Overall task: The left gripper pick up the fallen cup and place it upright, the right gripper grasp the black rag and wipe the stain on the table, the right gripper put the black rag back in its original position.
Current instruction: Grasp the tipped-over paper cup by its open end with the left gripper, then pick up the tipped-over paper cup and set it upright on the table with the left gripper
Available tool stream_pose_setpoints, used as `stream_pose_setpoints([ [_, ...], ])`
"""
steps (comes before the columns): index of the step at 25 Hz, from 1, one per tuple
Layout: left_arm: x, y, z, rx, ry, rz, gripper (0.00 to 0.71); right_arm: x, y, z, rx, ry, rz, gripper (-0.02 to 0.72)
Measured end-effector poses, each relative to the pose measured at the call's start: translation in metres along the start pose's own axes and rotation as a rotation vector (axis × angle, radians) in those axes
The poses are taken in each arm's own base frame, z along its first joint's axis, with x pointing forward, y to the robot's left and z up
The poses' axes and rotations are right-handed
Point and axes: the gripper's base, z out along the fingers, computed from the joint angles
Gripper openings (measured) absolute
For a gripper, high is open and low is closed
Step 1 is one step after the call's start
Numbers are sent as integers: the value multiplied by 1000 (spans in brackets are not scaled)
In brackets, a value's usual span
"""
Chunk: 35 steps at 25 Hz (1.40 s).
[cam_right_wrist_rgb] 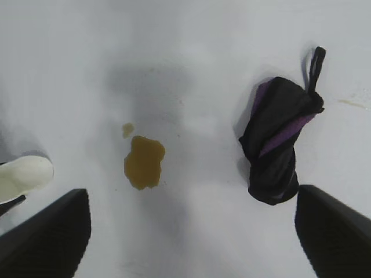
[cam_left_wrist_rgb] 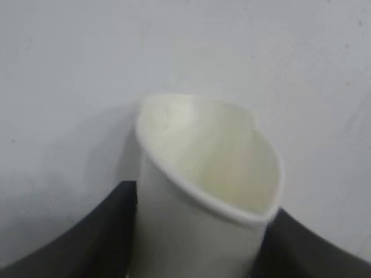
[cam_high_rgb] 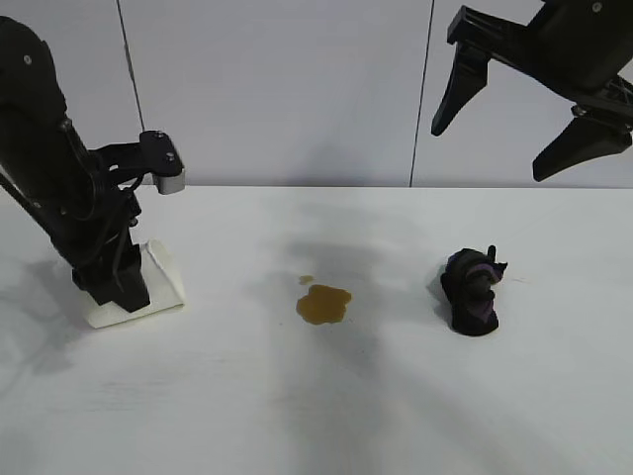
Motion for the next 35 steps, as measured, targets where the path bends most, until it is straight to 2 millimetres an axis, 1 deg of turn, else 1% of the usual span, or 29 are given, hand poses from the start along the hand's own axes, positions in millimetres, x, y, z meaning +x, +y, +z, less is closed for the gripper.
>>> stream_pose_setpoints([
  [3,-6,4,-19,11,-140,-12,312,0,0,0,0,0,0,662],
  [6,-5,15,-42,20,-323,-55,312,0,0,0,0,-1,0,662],
  [9,6,27,-58,54,-496,-107,312,-1,0,0,-1,-9,0,662],
  [13,29,32,-65,49,-663,-127,312,-1,0,0,-2,-16,0,662],
  [19,59,16,-57,-39,-896,-81,312,-3,0,0,-5,-31,0,662],
  [21,68,10,-48,-34,-931,-72,312,-4,1,0,-6,-39,0,662],
  [24,80,7,-24,3,-920,-116,312,-4,0,0,-2,-43,-6,662],
  [28,90,4,2,32,-900,-131,312,-4,0,0,3,-47,-12,661],
  [31,93,2,11,42,-893,-132,312,-4,0,0,4,-47,-13,661],
  [35,93,2,13,43,-891,-131,312,-4,0,0,4,-47,-13,661],
])
